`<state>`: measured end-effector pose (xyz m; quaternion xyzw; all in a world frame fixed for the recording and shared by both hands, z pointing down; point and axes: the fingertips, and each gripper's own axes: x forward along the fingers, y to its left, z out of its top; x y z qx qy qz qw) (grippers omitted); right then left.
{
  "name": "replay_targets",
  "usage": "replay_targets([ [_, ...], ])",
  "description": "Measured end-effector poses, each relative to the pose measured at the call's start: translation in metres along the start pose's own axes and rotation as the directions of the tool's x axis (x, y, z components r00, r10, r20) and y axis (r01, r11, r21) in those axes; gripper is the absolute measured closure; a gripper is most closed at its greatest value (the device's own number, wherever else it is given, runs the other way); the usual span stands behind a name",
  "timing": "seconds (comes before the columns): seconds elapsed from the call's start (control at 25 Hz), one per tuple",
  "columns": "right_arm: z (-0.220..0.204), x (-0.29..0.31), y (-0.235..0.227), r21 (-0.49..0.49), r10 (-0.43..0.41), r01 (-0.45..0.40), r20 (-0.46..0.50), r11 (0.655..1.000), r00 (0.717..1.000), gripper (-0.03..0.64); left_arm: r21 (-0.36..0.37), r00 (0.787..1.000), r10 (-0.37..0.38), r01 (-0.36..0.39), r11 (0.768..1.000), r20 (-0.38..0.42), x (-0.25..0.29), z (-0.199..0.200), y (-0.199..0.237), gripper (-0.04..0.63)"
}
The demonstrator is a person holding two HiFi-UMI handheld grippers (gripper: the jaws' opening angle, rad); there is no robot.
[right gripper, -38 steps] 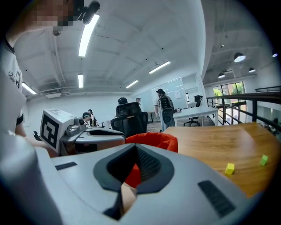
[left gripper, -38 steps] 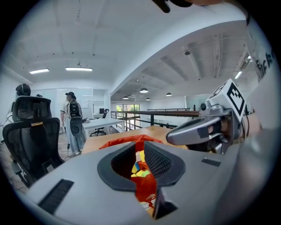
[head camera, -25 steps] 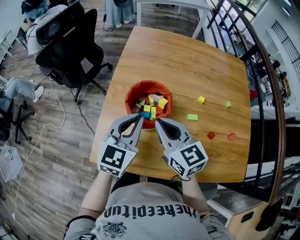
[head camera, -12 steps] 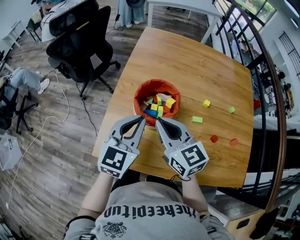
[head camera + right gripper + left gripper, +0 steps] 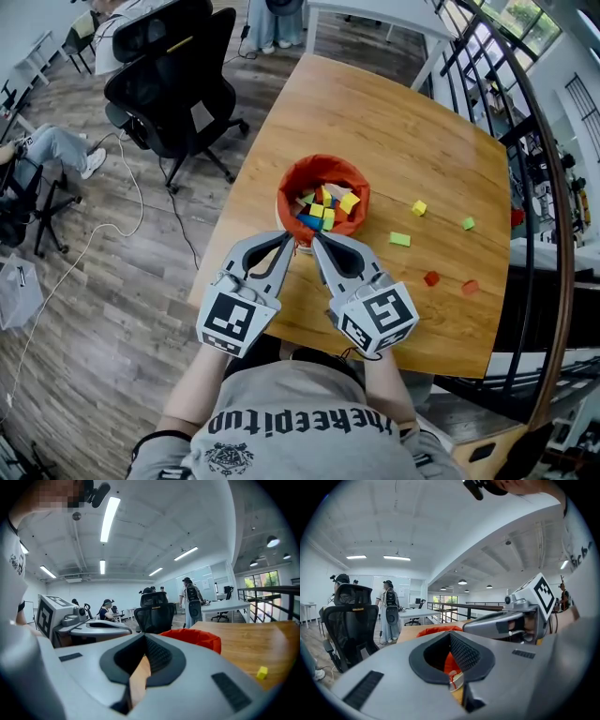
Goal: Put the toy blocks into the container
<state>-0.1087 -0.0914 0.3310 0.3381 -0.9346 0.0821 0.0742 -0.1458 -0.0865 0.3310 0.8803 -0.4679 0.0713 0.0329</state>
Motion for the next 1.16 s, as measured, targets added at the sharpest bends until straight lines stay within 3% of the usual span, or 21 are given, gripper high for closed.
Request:
replay_targets([
  [1.16,0.0027,0.0058,0.0037,-0.043,0.013,-0.013,0.007,0.999,1.0,0.606,-0.002,1.0,-0.006,0.006,1.0,0.01,0.0022,0.0021,0.0048,0.581],
])
